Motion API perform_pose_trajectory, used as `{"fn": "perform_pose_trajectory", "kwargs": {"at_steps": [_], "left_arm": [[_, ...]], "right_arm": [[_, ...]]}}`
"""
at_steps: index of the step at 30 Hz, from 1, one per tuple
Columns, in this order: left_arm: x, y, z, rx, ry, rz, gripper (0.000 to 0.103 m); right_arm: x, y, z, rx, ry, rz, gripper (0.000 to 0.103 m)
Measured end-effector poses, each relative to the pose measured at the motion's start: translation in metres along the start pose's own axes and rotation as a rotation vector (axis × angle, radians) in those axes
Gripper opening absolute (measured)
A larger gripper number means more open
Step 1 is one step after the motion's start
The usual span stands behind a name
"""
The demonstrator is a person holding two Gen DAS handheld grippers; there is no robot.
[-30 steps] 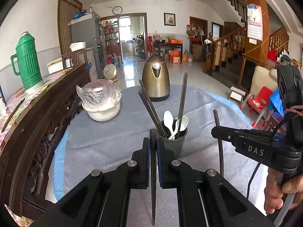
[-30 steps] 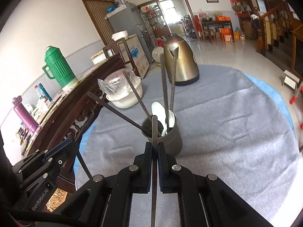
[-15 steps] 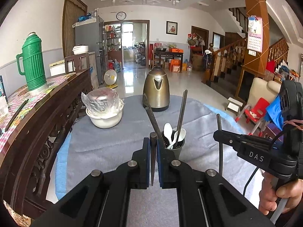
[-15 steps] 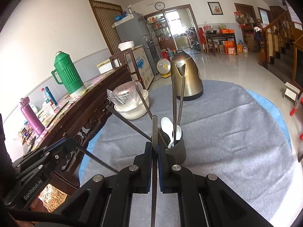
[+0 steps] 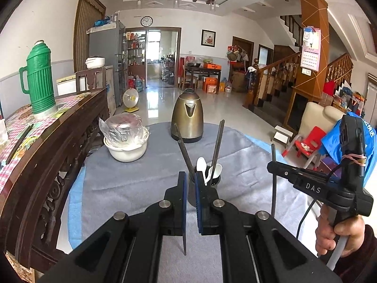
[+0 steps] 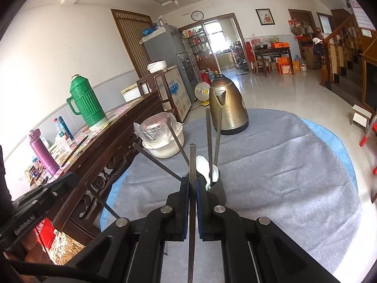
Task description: Organize utensils
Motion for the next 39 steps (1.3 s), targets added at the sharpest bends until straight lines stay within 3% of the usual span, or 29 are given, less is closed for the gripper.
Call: {"fn": "perform_pose_trajectory", "kwargs": {"at_steps": [8,12,15,22,24,26,33,39], "left_arm": [[0.004,-0.02,0.012,0.04,-0.018,-0.023,0.007],[0.012,-0.033,0.009,0.042,-0.081,-0.037,0.007],[0.025,-0.047,0.011,0.074,-0.085,-0.048,0.007],[0.085,-0.084,0.033,0.183,-0.011,-0.161,0.013],[0.099,-0.089,0.048,0.216,0.007,-0.187,0.031],[0.11,-0.092,0.066,0.239,0.033,-0.193,0.039],[0.131,-0.099,0.161,0.398,0.064,-0.158,0.039],[0.141,-0.097,0.233,0.493,0.043,-0.17,0.039]], "right_arm": [[-0.012,-0.006,0.006,0.021,0.013,0.049,0.006],[-0.009,-0.009,0.007,0.022,0.007,0.032,0.006],[-0.009,-0.016,0.013,0.04,0.001,0.026,0.006],[-0.007,-0.047,0.035,0.115,-0.005,0.02,0.006],[-0.01,-0.057,0.043,0.139,-0.011,0.02,0.006],[-0.015,-0.066,0.049,0.162,-0.012,0.031,0.006],[-0.042,-0.081,0.066,0.202,-0.038,0.066,0.006],[-0.071,-0.087,0.08,0.229,-0.064,0.112,0.006]]}}
Point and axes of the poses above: each gripper's, at about its wrist camera, not at the fingertips, and z roughly the way its jaws point, x to its left, y to its top, the point moved 9 cm from there along z, roughly the way its jaws point, and after that the axes turned 13 degrees about -y, right-handed, at the moved point
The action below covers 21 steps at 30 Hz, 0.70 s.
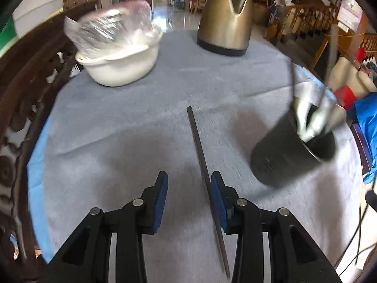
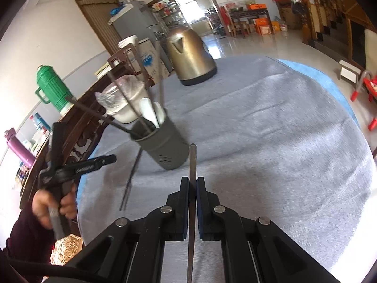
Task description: Organize utensils
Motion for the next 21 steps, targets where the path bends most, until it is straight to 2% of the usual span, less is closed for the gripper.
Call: {"fn": "perform_pose_trajectory", "kwargs": {"at_steps": [3,7,11,13,15,16,19,21], "left_arm": [[0.007,0.018,0.019,0.011,-0.022,-0.04,0.039],[0.002,0.039,0.032,-0.002,-0.105,-0.083,0.039],[-0.002,0.05,0.049,0.019,-0.104,-0.075,0.038],[-0.002,0.053,0.059,0.033,-0.104,-0.083,0.034],[0.0,0.055,0.067,0.04,-0.109,-0.091,0.024],[0.001,0.056,0.067,0.025,-0.104,-0.087,0.023],[0.003,0.057,0.068,0.022,-0.087,-0.075,0.009],[0.007,0.056,0.066,0.025,-0.09,-0.09,0.005]], "right_arm": [[-0.013,0.002,0.008,0.016,-0.004,0.027,0.006],[-0.023,0.005,0.017,0.028,-0.002,0.048,0.006],[-0.026,0.009,0.024,0.035,0.005,0.053,0.006],[-0.025,0.01,0.028,0.039,0.006,0.054,0.006],[-0.024,0.009,0.031,0.047,0.014,0.054,0.006],[-0.024,0.009,0.032,0.049,0.014,0.052,0.006],[-0.022,0.009,0.033,0.051,0.021,0.052,0.006],[-0.02,0.01,0.033,0.048,0.024,0.05,0.006]]}}
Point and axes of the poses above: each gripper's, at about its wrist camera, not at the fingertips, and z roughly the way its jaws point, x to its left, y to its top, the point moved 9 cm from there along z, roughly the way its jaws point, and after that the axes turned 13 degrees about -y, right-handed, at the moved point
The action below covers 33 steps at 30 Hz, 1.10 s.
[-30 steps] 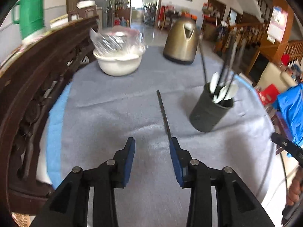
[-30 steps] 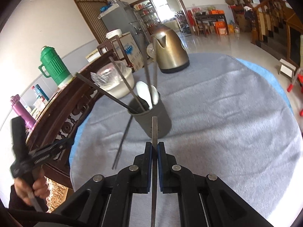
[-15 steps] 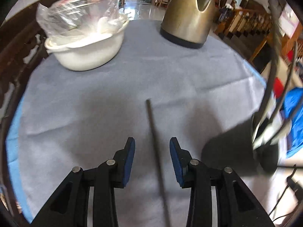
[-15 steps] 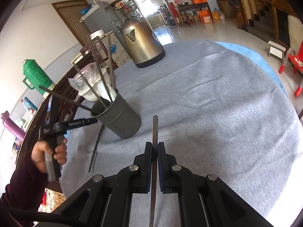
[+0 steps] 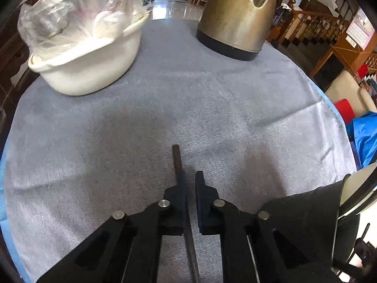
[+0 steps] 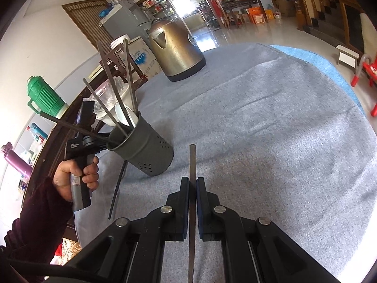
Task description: Organize utensils
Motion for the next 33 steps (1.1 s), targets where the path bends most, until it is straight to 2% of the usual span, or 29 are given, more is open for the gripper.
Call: {"fn": "perform_pose_trajectory", "kwargs": {"at_steps": [11,16,17,18,20,21,27,28,30,33], "left_arm": [[0.011,-0.05,-0.027,0.014,0.003,-0.009,0.001],[0.002,-0.042,-0.043,-0.032,-0.07,-0.007,0.001],[-0.001,-0.038,-0.044,-0.036,-0.075,0.001,0.006],[-0.003,-0.034,-0.045,-0.041,-0.064,0.021,0.021],[-0.007,-0.026,-0.044,-0.051,-0.036,0.065,0.041],[-0.008,-0.023,-0.041,-0.048,-0.03,0.081,0.042],[-0.003,-0.015,-0.015,-0.001,-0.007,0.103,0.04],[0.0,-0.014,-0.011,0.005,0.002,0.104,0.037],[0.003,-0.017,-0.004,0.025,0.014,0.103,0.021],[0.005,-0.017,-0.003,0.007,0.014,0.107,0.009]], "right_arm": [[0.02,-0.006,-0.008,-0.005,0.025,-0.02,0.006],[0.031,-0.009,-0.018,-0.019,0.034,-0.037,0.006],[0.033,-0.01,-0.019,-0.022,0.033,-0.042,0.006],[0.033,-0.011,-0.019,-0.021,0.033,-0.043,0.006],[0.033,-0.012,-0.017,-0.015,0.031,-0.039,0.006],[0.032,-0.013,-0.016,-0.013,0.028,-0.037,0.006],[0.024,-0.008,-0.007,0.001,0.016,-0.028,0.006],[0.023,-0.007,-0.006,0.003,0.014,-0.026,0.006],[0.021,-0.006,-0.001,0.009,0.01,-0.027,0.006],[0.018,-0.005,0.005,0.02,0.007,-0.022,0.006]]}}
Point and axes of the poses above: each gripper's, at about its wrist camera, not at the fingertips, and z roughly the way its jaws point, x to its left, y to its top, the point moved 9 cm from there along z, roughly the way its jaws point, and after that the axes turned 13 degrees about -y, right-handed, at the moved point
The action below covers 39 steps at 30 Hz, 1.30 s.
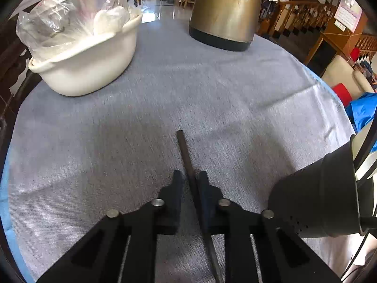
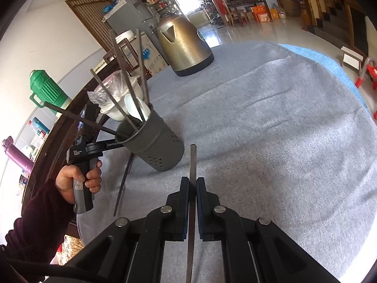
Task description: Organize utensils
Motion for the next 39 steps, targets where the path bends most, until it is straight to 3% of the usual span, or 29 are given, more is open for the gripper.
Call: {"fn": "perform_pose_trajectory", "kwargs": {"at_steps": [8,15,18,25,30,35,39], "left_arm": [[0.011,-0.017,-0.019,-0.009,0.001,-0.081,0.006],[-0.005,-0.052,-0.052,-0.048,-0.022,-0.115,0.006],[-0.016,-0.075,-0.061,-0.03,-0.025,-0.126,0.006],[-0.046,-0.116,-0.055,0.057,-0.069,-0.133,0.006],[-0.05,-0.117,-0.053,0.076,-0.065,-0.117,0.008],[-0.049,-0.112,-0.06,0.073,-0.034,-0.082,0.026],[-0.047,-0.097,-0.058,0.067,-0.031,-0.076,0.028]], "right_arm": [[0.001,0.001,0.0,-0.004,0.001,-0.005,0.006],[0.008,0.0,-0.01,-0.024,0.01,-0.01,0.006],[0.013,-0.004,-0.01,-0.016,0.016,-0.018,0.006],[0.006,-0.018,0.016,0.096,0.006,0.022,0.006],[0.004,-0.016,0.039,0.147,-0.057,-0.022,0.007],[0.004,-0.015,0.06,0.227,-0.105,-0.076,0.008],[-0.007,-0.009,0.066,0.248,-0.12,-0.037,0.008]]}}
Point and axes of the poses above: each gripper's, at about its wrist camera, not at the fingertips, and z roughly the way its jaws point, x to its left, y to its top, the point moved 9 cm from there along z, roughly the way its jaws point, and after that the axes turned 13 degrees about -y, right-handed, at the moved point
